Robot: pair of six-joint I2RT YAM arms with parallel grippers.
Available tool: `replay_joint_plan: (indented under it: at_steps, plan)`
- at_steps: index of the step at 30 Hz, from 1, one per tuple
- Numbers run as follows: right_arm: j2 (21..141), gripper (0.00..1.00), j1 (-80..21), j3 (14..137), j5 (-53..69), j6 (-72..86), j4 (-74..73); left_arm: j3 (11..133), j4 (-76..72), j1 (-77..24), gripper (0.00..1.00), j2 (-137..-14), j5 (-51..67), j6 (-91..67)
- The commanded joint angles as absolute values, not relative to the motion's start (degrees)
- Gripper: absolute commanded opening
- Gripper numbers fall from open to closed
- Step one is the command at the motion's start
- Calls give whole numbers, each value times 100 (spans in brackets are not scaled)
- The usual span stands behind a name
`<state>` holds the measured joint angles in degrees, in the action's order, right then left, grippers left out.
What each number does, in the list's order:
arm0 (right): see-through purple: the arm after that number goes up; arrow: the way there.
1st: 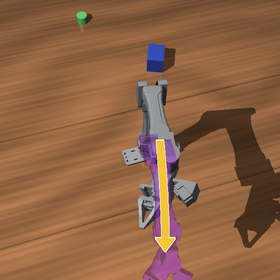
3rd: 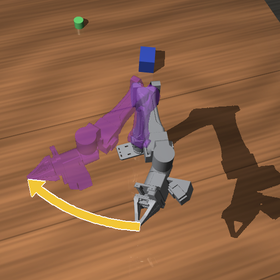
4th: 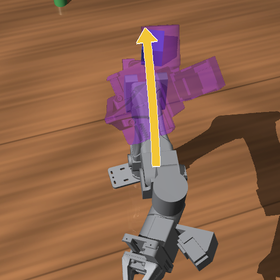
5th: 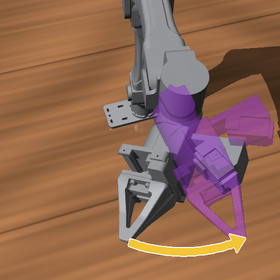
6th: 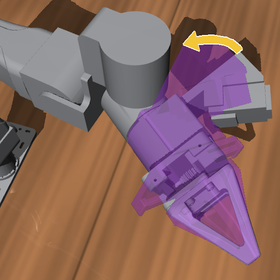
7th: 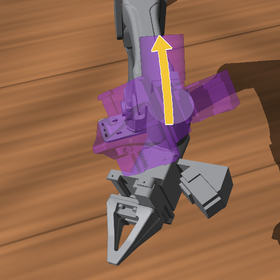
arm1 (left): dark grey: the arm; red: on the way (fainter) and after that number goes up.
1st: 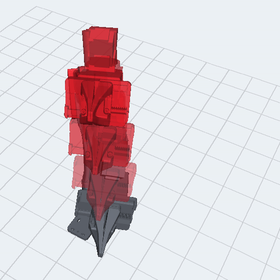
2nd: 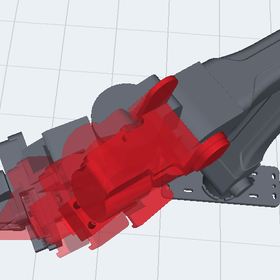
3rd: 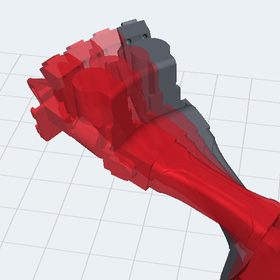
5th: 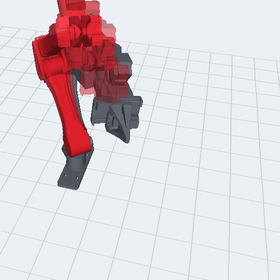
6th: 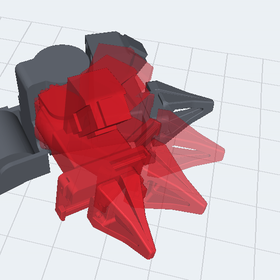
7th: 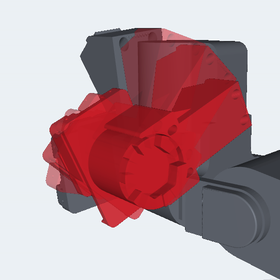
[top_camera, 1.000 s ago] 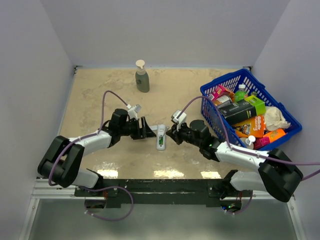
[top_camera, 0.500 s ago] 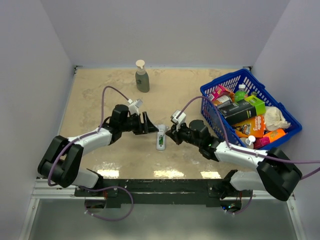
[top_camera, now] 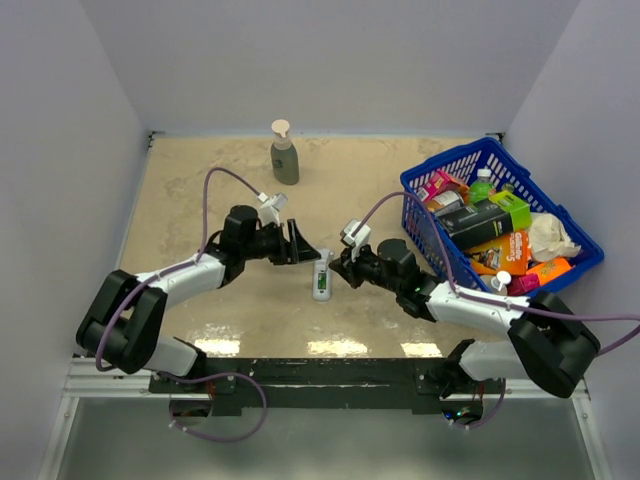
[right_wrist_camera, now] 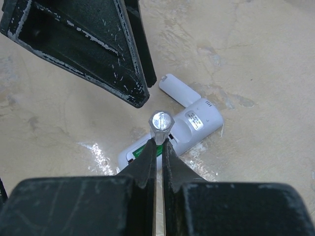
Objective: Unload the batteries from the remote control
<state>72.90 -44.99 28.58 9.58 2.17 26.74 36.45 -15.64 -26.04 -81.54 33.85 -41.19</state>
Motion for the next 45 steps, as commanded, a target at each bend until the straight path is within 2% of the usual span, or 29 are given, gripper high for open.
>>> replay_joint_plan:
  at_steps: [1,9,20,26,32,37,39,45]
  plan:
    - [7400,0,-4518,2804,1055,220,2856,4016,-2249,-2672,70,-8226,3682,-4227]
    - [7427,0,-4518,2839,1046,246,2857,4201,-2426,-2716,72,-8130,3902,-4113]
    - [7488,0,-4518,2918,993,272,2812,4412,-2013,-3041,72,-8393,3595,-3929]
    - [7462,0,-4526,2953,1011,255,2804,4439,-1538,-3059,69,-8350,3059,-3700]
    - [7515,0,-4518,3023,1028,237,2813,4474,-1521,-3076,65,-8464,3094,-3700]
    - [7410,11,-4518,3023,975,316,2865,4447,-1441,-3085,63,-8473,3085,-3718]
    - [7383,20,-4518,3006,958,334,2900,4403,-1476,-3102,63,-8455,3085,-3762]
    - [7312,29,-4518,2936,852,474,2997,4447,-1451,-3103,63,-8446,2989,-3823]
